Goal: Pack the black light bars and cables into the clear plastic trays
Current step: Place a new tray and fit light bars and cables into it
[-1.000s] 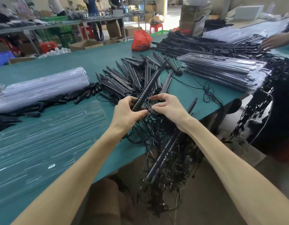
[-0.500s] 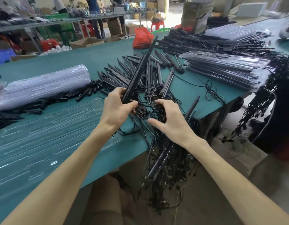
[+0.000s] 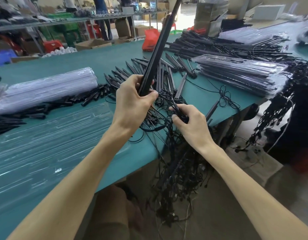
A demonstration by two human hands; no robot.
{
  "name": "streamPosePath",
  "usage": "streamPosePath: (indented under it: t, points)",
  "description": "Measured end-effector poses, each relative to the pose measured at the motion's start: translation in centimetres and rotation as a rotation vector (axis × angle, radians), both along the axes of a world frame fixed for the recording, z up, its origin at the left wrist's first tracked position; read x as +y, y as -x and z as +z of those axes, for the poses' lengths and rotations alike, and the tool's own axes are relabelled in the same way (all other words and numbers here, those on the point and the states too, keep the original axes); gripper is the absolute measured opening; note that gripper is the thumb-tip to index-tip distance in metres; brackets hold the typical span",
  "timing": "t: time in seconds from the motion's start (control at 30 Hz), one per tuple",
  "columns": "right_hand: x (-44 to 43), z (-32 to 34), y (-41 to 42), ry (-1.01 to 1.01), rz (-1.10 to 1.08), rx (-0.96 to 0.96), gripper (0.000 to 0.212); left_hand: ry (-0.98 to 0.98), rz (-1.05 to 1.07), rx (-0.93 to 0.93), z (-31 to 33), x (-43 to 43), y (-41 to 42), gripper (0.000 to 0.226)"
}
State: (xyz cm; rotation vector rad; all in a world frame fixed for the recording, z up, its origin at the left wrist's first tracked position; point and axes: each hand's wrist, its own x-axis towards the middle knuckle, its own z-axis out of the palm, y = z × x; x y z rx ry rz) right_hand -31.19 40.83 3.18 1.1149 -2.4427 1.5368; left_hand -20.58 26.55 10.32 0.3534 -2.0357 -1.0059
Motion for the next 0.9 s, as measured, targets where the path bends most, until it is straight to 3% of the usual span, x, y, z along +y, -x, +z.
streamPosePath:
  t: [0.07,0.2,0.33,0.5,0.57,0.63,0.7,0.8,0.9]
  points:
    - [0.0,0.2,0.4,0.028,-0.04,0.001,0.015,-0.009,-0.009,-0.004,0.0,-0.1,0.3,0.028]
    - [-0.1,0.5,0.8,0.021,-0.093,0.015,0.023,-0.083,0.029,-0.096,-1.3,-1.5,0.6,0.028]
    - [-0.5,1.3,0.9,0.12,-0.115,-0.076,0.015,-0.174,0.082,-0.163,-3.0,-2.6,0.2,0.028]
    - [-0.1,1.7,1.7,0.111,-0.137,-0.079,0.012,-0.107,0.078,-0.064,-2.0,-1.8,0.3,0.028]
    - [0.2,1.5,2.2,0.04,-0.167,-0.012,0.017,-0.052,0.052,-0.004,-0.9,-1.0,0.8,0.027]
    - [0.6,1.4,2.7,-0.032,-0.215,0.104,0.044,-0.029,0.023,0.003,0.0,-0.5,1.3,0.026]
    - [1.0,1.5,2.9,-0.135,-0.226,0.341,0.061,-0.049,0.011,-0.03,0.4,-0.6,1.7,0.026]
    - [1.4,1.2,3.0,-0.336,-0.13,0.665,0.036,-0.192,0.02,-0.105,-0.3,-1.6,1.9,0.025]
    - [2.2,0.9,3.1,-0.466,-0.112,0.706,0.019,-0.325,0.05,-0.157,-1.5,-2.5,1.5,0.023]
